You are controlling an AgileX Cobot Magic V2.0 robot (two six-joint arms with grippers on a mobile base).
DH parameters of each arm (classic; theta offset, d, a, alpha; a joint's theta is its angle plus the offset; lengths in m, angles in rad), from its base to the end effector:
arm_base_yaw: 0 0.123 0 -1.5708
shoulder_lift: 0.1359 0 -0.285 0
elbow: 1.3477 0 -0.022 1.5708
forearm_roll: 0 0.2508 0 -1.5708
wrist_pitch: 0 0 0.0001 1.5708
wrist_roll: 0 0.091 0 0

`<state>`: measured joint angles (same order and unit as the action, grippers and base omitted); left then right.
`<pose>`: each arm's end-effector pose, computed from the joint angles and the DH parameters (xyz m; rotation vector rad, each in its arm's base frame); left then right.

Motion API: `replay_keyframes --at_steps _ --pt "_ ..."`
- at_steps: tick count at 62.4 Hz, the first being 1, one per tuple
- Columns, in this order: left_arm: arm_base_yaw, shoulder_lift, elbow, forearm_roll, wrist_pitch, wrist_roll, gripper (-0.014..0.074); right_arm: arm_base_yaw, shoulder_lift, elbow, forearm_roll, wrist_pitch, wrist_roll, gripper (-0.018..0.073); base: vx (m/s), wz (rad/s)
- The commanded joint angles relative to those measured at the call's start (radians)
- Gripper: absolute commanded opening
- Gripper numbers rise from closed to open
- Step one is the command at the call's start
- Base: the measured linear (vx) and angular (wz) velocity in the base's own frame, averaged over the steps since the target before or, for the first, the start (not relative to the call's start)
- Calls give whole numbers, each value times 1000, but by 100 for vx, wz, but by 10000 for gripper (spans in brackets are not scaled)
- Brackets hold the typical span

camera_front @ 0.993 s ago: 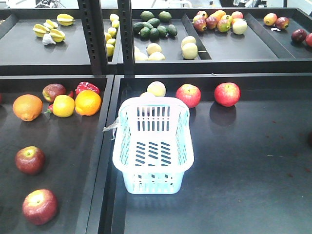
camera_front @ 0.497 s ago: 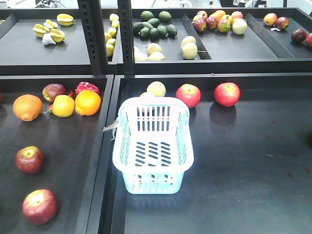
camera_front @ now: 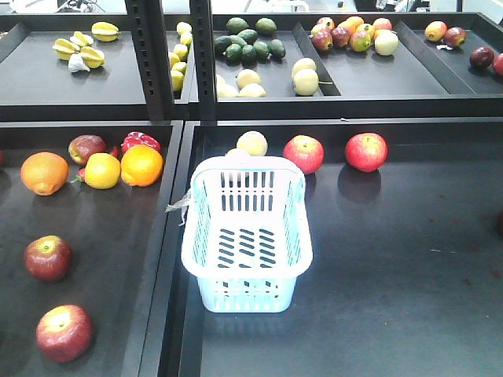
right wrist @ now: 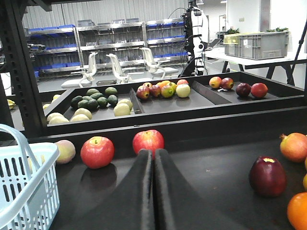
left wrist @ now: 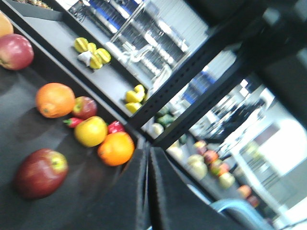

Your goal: Pick three apples into basket with both arms

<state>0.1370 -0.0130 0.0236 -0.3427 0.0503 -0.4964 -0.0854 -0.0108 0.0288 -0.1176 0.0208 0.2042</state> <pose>0.0562 0.0062 0.2016 -0.7235 1.3926 -0.5678 0.0566 -0.0051 0.2022 0.1327 1.5165 -0.0009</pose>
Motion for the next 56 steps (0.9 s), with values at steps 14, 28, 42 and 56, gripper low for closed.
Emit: replay_keyframes --at_steps 14,28,42,56 --pt "1 -14 -22 -582 -194 -234 -6 -6 -11 13 -6 -70 -11 -4 0 0" --pt "1 -10 -315 -486 -59 -102 -6 -6 -11 13 -6 -70 -11 -4 0 0" --pt "1 98 -555 -461 39 222 -6 -6 -11 13 -6 -70 -11 -4 0 -1" --pt "1 335 -715 -622 249 558 -6 -6 -11 13 -6 -69 -11 -4 0 0"
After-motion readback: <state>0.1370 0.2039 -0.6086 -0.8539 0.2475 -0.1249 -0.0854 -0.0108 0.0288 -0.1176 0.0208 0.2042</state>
